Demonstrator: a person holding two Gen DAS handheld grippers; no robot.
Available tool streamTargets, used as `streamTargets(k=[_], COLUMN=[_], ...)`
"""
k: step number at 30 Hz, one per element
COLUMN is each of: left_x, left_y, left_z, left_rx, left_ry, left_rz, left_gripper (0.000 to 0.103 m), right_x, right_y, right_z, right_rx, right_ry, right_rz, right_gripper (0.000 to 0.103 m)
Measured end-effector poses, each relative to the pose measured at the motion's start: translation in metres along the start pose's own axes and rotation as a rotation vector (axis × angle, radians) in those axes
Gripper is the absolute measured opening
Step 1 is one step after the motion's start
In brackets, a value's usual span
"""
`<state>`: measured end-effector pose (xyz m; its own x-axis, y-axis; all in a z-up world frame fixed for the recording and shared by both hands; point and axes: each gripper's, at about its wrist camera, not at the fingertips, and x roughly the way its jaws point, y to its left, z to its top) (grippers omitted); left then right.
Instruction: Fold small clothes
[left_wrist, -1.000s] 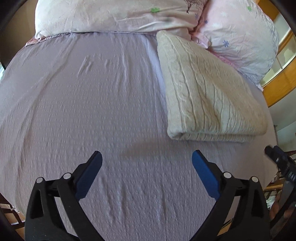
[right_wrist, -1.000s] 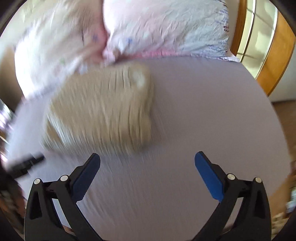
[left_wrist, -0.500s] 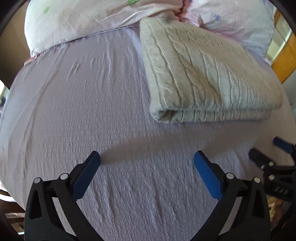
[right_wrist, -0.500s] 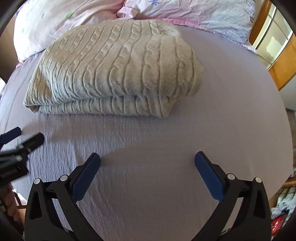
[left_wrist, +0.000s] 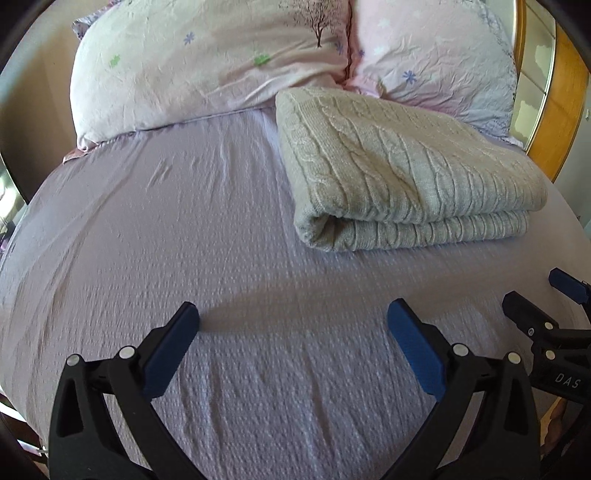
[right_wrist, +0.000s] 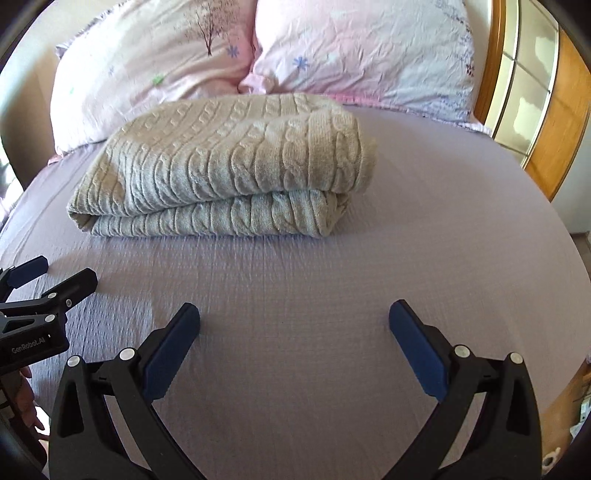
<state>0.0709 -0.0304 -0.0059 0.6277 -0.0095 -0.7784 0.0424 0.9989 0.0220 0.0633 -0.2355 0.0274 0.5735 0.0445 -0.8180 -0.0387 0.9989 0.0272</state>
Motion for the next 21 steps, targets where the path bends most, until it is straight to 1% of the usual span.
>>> streamTargets(k=[3, 11, 21], left_x=[-0.0038, -0.003, -0.0037], left_y=[-0.0031, -0.0001, -0.0001], left_z=[-0.0047, -0.002, -0.0023], left_rx=[-0.01, -0.011, -0.008], left_ry=[-0.024, -0.026, -0.03], left_rz=[0.011, 0.012, 0.016], left_gripper=[0.101, 0.101, 0.101], right_x=[0.0018, 0.0026, 0.0022], right_y=[-0.0016, -0.0034, -0.0033], right_z=[-0.0005, -0.0003, -0.0006], right_rx=[-0.006, -0.013, -0.012], right_ry=[-0.018, -0.036, -0.037], right_rz=[0.004, 0.011, 0.01], right_gripper=[0.102, 0.102, 0.102])
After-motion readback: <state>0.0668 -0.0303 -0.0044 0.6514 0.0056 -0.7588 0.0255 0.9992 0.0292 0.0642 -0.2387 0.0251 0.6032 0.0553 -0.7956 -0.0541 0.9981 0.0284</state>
